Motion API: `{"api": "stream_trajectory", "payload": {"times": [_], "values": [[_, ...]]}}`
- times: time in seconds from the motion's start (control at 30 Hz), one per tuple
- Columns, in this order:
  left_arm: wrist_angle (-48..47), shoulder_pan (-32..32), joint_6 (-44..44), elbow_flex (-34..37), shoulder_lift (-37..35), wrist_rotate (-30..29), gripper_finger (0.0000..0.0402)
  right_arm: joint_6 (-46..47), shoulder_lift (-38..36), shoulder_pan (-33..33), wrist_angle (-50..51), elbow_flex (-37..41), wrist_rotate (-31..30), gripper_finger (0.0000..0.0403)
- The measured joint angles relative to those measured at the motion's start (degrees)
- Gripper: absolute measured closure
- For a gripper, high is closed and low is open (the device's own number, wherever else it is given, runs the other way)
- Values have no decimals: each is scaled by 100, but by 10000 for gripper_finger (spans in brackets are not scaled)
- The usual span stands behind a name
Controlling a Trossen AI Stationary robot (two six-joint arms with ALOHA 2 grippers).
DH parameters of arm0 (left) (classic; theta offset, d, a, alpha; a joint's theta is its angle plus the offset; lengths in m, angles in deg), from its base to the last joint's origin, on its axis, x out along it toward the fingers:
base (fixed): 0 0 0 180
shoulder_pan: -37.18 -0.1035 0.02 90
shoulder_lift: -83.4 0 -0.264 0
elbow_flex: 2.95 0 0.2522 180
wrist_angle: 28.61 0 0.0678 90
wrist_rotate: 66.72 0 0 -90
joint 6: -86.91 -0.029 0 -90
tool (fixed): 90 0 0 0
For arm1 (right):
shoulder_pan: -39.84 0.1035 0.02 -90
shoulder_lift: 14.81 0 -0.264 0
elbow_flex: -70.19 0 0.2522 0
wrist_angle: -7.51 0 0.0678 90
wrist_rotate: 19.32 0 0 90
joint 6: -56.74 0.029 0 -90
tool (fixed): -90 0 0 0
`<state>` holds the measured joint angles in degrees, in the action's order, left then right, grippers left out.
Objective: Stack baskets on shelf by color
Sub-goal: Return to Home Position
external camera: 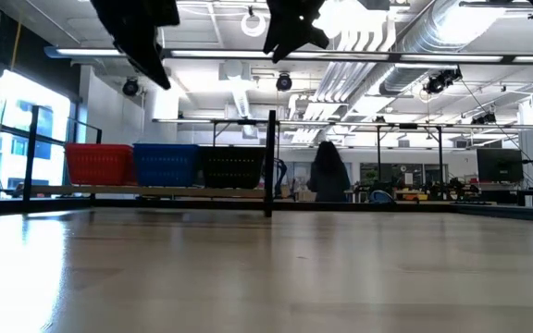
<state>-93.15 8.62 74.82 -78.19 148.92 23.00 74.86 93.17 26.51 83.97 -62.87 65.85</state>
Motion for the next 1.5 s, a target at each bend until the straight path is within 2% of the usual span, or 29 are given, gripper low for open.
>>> {"api": "stream_trajectory", "payload": {"times": [0.1,0.2,0.4,0.6,0.93,1.17,1.5], "values": [[41,124,458,37,-295,415,259,-96,-2,60,4,0,39,289],[211,355,749,258,-711,434,259,-176,-2,151,4,0,14,289],[864,916,1568,1058,-1712,5,259,-227,-2,424,130,0,-331,289],[939,1425,2022,1744,-2657,-535,259,-304,-13,618,141,212,-436,289],[1444,1918,2417,2878,-4307,-687,259,115,-64,858,-73,1092,-454,289],[1849,2048,2436,3279,-5272,-873,259,410,-663,1015,-1072,2133,-405,289],[2787,2047,2439,4110,-6319,-1084,259,861,-2420,998,-3449,4454,-395,289]]}}
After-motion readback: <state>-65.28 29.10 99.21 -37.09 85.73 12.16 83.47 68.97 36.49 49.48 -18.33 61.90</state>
